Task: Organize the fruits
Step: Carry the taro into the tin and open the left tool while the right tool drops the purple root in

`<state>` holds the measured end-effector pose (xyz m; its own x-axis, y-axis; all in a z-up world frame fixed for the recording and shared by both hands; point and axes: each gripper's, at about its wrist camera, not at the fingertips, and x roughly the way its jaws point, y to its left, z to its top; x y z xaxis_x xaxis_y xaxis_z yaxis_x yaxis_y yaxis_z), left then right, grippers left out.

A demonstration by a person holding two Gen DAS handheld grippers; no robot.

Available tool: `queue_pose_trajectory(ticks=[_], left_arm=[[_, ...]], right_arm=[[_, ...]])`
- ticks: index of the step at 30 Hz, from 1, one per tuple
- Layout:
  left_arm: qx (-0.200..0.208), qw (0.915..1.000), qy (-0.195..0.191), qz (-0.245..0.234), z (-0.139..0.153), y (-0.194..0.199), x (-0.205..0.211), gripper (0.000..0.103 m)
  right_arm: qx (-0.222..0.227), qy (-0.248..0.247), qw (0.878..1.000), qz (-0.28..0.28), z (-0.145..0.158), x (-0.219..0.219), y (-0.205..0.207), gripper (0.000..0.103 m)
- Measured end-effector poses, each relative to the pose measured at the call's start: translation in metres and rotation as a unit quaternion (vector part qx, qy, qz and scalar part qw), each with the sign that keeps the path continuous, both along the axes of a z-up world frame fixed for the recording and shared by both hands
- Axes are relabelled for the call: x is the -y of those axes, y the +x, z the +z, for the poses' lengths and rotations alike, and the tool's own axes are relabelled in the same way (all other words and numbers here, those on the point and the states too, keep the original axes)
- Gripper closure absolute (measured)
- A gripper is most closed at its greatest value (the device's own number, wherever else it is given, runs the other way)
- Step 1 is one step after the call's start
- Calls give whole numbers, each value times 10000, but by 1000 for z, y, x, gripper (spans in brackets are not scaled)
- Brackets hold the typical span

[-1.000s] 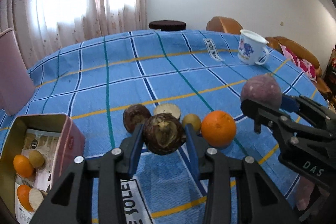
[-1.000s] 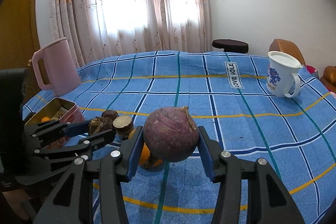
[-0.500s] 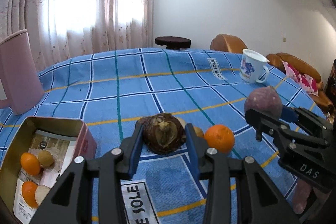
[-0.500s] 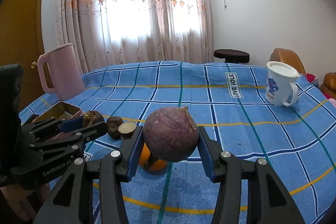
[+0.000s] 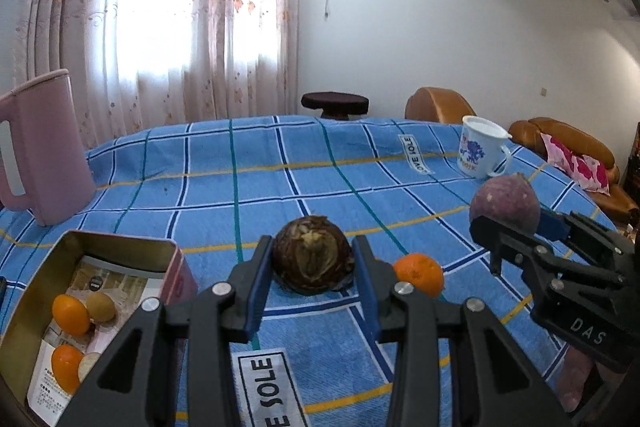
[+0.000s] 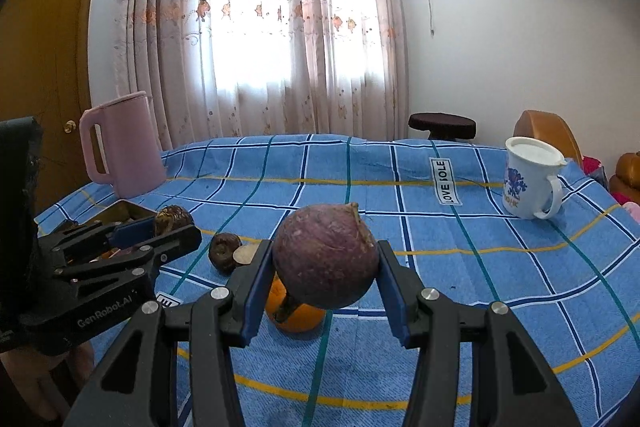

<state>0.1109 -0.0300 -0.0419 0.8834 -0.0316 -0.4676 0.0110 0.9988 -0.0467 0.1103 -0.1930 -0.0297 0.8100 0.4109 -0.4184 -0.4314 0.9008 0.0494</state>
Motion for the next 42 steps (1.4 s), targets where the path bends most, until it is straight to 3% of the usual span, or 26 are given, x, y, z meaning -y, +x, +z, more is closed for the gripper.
queue_pose_trajectory(ticks=[23,33,42], left_arm=[[625,9978,110,211,9,-26,-2,62],[561,9981,3,239,9,-36,-13,62],[582,9974,-125,405,16,-54,-39,62]], right_arm=[[609,60,9980,154,6,-1,-22,51],[370,197,9987,299,7,-6,-17,51],[452,96,9969,629,20,-35,-21,51]])
